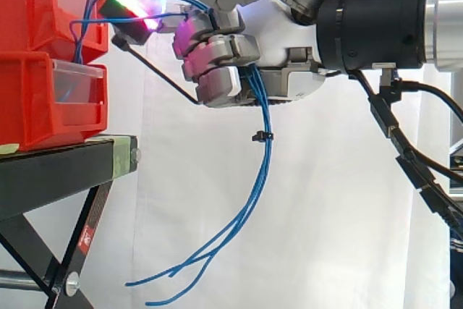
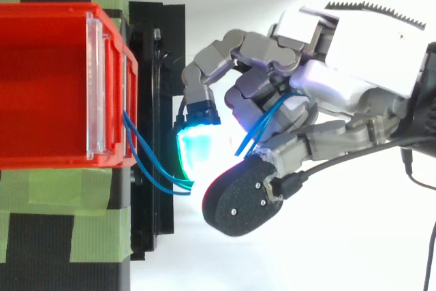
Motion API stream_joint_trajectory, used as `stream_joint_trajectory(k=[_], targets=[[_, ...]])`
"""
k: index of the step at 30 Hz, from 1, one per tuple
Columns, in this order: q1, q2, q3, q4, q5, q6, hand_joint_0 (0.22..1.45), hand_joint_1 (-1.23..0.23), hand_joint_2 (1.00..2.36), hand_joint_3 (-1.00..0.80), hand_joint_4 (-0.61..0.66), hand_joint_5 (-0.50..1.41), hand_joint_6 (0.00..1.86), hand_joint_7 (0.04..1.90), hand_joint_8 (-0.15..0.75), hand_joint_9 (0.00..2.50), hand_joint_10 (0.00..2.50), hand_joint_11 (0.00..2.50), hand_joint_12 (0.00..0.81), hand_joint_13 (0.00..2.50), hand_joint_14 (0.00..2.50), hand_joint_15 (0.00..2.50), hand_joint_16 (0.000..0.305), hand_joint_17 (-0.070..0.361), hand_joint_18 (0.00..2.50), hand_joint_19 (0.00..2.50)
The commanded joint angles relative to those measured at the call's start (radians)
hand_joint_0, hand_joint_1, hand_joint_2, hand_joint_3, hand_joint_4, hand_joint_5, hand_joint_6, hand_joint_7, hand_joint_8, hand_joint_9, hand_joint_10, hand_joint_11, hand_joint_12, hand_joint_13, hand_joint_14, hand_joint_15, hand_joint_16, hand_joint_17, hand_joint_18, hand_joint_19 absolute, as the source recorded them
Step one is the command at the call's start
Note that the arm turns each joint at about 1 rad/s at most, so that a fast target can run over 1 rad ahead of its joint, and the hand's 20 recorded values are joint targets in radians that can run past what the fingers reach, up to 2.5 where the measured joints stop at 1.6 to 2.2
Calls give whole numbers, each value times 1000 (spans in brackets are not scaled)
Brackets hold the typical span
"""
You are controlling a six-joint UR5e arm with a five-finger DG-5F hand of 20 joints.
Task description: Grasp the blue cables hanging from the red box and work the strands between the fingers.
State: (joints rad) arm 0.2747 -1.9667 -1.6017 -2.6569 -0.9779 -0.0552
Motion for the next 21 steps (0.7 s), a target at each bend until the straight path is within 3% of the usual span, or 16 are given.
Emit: stream_joint_trajectory(k=[1, 2, 4, 5, 6, 7, 8, 9, 11, 12, 13, 15, 17, 18, 19, 21], targets=[[0, 0, 0, -3, -1, 0, 1245, -818, 1000, -1000, -176, -65, 1452, 1555, 417, 928, 2500, 2500, 476, 1272, 2500, 1643, 55, 124, 1656, 1018], [0, 0, 0, -3, -1, 0, 1269, -805, 1000, -1000, -160, -77, 1470, 1619, 417, 928, 2500, 2500, 476, 1272, 2500, 1643, 55, 124, 1656, 1018], [0, 0, 0, -1, 1, 0, 1385, -692, 1017, -450, -59, 113, 1390, 1442, 417, 928, 2500, 2500, 476, 1272, 2500, 1643, 55, 124, 1656, 1018], [0, 0, 0, 0, 1, 0, 1386, -692, 1016, -417, -63, 115, 1397, 1408, 417, 928, 2500, 2500, 476, 1272, 2500, 1643, 55, 124, 1656, 1018], [-2, 0, 0, 0, 1, 0, 1385, -694, 1017, -387, -33, 210, 1231, 1399, 417, 928, 2500, 2500, 476, 1272, 2500, 1643, 55, 124, 1656, 1018], [0, 0, 0, 0, -1, 0, 1344, -696, 1013, -365, 14, 390, 843, 1358, 417, 928, 2500, 2500, 476, 1272, 2500, 1643, 55, 124, 1656, 1018], [-2, 0, 0, 0, -1, 0, 1318, -702, 1013, -357, 27, 444, 678, 1375, 417, 928, 2500, 2500, 476, 1272, 2500, 1643, 55, 124, 1656, 1018], [-2, 0, 0, 0, -1, 0, 1199, -683, 1012, -388, 63, 588, 3, 1548, 417, 928, 2500, 2500, 476, 1272, 2500, 1643, 55, 124, 1656, 1018], [-2, 0, 0, 0, -1, 0, 1037, -635, 1008, -277, 154, 495, 15, 1326, 417, 928, 2500, 2500, 476, 1272, 2500, 1643, 55, 124, 1656, 1018], [-2, -1, 0, 0, -2, 0, 918, -592, 1008, -387, 238, 425, 18, 1174, 417, 928, 2500, 2500, 476, 1272, 2500, 1643, 55, 124, 1656, 1018], [-2, 0, 0, 0, -2, 0, 860, -566, 1013, -638, 185, 341, 19, 1163, 417, 928, 2500, 2500, 476, 1272, 2500, 1643, 55, 124, 1656, 1018], [-2, 0, 0, 0, -2, 0, 892, -639, 1007, -825, 167, 289, 18, 1180, 417, 928, 2500, 2500, 476, 1272, 2500, 1643, 55, 124, 1656, 1018], [-2, 0, 0, 0, -2, 0, 1099, -727, 1007, -825, 80, 267, 10, 1302, 417, 928, 2500, 2500, 476, 1272, 2500, 1643, 55, 124, 1656, 1018], [-2, 0, 0, 0, -2, 0, 1203, -721, 1011, -750, 35, 288, 131, 1393, 417, 928, 2500, 2500, 476, 1272, 2500, 1643, 55, 124, 1656, 1018], [-2, 0, 0, 0, -2, 0, 1275, -727, 1013, -673, -11, 214, 617, 1290, 417, 928, 2500, 2500, 476, 1272, 2500, 1643, 55, 124, 1656, 1018], [-2, 0, 0, 0, -2, 0, 1318, -732, 1013, -663, -35, 155, 944, 1252, 417, 928, 2500, 2500, 476, 1272, 2500, 1643, 55, 124, 1656, 1018]])
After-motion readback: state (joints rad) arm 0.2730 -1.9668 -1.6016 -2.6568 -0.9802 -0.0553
